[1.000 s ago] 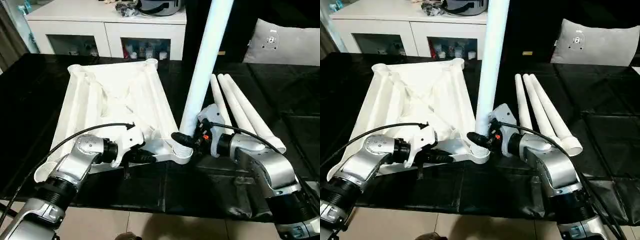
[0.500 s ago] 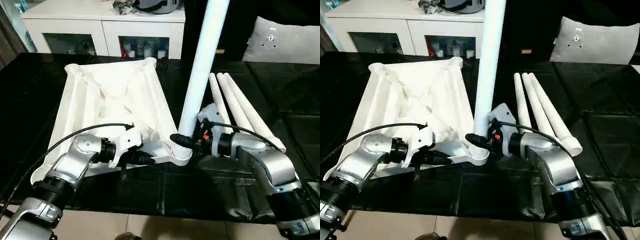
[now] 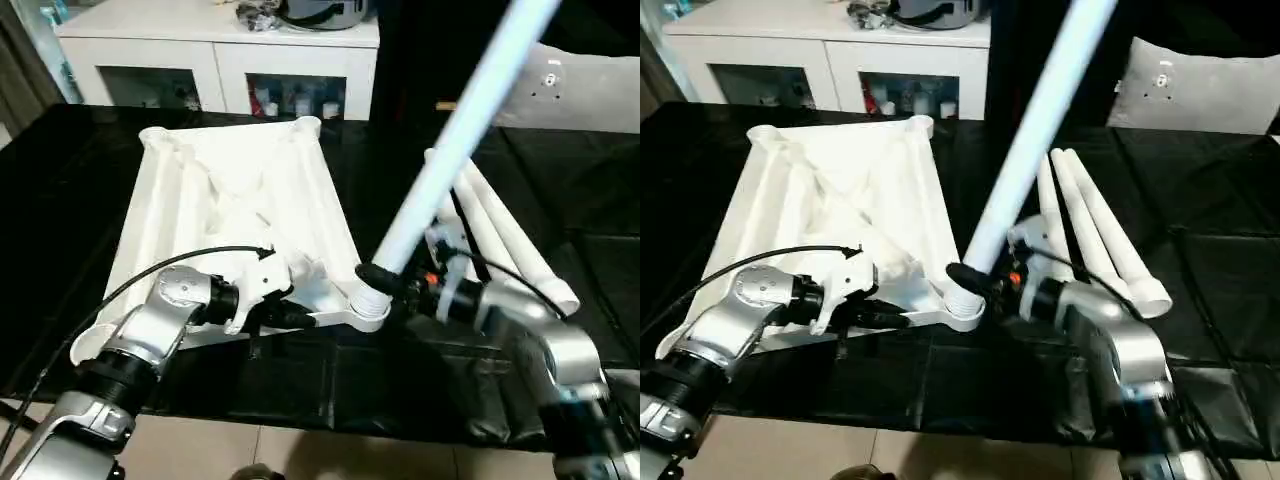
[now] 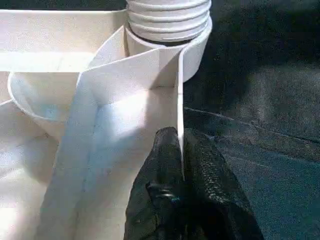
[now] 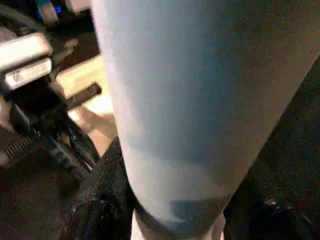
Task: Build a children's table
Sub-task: Insert table leg to table base
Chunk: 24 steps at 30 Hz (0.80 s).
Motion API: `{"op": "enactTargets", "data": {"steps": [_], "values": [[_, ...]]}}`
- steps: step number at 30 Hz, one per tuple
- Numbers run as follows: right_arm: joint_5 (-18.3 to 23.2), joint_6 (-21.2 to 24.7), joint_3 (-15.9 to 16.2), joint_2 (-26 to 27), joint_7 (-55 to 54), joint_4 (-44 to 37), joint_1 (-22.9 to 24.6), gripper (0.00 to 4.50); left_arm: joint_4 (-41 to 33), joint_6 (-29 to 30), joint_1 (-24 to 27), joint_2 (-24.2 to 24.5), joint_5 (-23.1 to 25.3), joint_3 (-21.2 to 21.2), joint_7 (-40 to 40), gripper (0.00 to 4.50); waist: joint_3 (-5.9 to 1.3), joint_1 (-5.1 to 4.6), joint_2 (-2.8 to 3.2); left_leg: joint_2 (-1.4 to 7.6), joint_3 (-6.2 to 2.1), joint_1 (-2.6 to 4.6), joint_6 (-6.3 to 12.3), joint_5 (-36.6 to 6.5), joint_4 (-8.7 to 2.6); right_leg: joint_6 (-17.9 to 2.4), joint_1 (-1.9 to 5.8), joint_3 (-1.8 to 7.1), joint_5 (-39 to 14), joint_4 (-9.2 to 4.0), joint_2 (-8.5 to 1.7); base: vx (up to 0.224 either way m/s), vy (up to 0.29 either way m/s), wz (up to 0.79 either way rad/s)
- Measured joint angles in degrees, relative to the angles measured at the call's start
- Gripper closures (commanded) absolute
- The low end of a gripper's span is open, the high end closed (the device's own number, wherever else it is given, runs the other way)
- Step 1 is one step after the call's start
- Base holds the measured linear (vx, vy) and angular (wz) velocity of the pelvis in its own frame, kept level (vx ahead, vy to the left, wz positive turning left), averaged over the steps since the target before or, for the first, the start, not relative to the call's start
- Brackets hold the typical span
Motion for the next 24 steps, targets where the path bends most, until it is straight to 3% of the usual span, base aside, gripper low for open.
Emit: {"op": "enactTargets", "data": {"steps": [7,18,24], "values": [[-4.2,-3.5,3.4,-1.1,-0.5,-0.2,-0.6,2.61,0.3,0.0,0.0,0.0,0.2,0.0,0.7,4.5,0.01,-0.47,0.05,0.0,0.0,0.1,-0.01,0.0,-0.01,-0.1,0.09,0.01,0.1,-0.02,0.0,0.0,0.0,0.0],[-4.3,-6.9,4.4,-2.2,5.0,1.8,-1.5,2.61,0.3,-0.1,-0.4,1.1,-0.1,-0.1,-2.9,4.5,-0.04,-0.65,0.15,0.02,0.0,0.01,0.0,0.0,-0.23,-0.1,0.03,-0.05,0.1,-0.27,0.02,0.0,0.0,0.0],[-4.3,-8.2,5.3,-3.0,10.0,6.8,-5.4,2.61,7.0,-2.5,-5.3,0.8,1.1,-1.3,-6.1,4.5,0.15,-0.51,0.19,0.09,0.0,0.03,0.0,0.0,-0.24,-0.1,0.04,-0.14,0.1,-0.23,0.03,0.0,0.0,0.0]]}}
